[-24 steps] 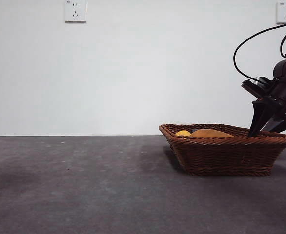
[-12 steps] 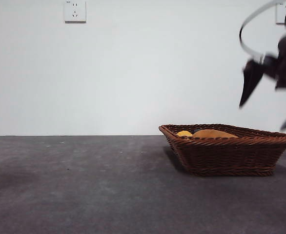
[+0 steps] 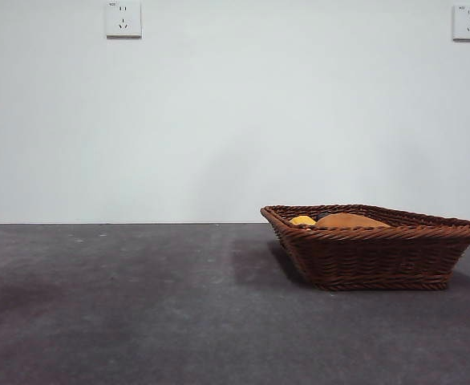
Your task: Help me put the vegetables on the table into the basket
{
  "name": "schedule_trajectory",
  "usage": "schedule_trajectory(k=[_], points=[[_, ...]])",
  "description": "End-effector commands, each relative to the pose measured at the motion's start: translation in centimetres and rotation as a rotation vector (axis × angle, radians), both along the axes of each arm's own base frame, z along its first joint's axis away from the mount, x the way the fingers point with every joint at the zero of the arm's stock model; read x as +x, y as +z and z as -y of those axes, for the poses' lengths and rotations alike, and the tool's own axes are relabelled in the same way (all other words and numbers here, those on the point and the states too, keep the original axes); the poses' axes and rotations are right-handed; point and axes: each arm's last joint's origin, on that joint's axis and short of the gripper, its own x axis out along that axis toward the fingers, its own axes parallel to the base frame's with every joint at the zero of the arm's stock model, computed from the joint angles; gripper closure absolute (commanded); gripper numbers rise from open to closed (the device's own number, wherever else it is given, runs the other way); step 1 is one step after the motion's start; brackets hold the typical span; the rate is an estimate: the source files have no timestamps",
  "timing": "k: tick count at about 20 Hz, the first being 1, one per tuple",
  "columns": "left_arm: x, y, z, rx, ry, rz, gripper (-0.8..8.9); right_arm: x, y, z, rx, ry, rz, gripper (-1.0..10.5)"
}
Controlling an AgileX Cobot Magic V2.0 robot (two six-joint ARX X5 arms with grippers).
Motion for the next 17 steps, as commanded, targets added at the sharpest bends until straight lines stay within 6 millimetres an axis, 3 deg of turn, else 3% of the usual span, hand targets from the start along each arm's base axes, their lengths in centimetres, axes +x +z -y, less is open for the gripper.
schedule_trajectory(k=[1, 3, 8, 17], points=[[0.0, 0.0, 0.0, -0.008, 0.004, -0.001, 8.18, -3.0, 0.3, 0.1, 0.003, -0.015, 0.020, 9.5], [0.0, 0.0, 0.1, -0.049, 0.061, -0.029, 8.18, -5.0, 0.4, 0.2, -0.012, -0.036, 0.027, 9.5], [0.1, -0.1, 0.3, -0.085, 0.054, -0.065, 8.17, -5.3, 0.4, 0.3, -0.005, -0.050, 0.030, 9.5], [2.9, -1.0, 2.3, -0.008, 0.061, -0.166, 8.17, 1.3, -1.4, 0.0, -0.019, -0.052, -0.156, 9.5]])
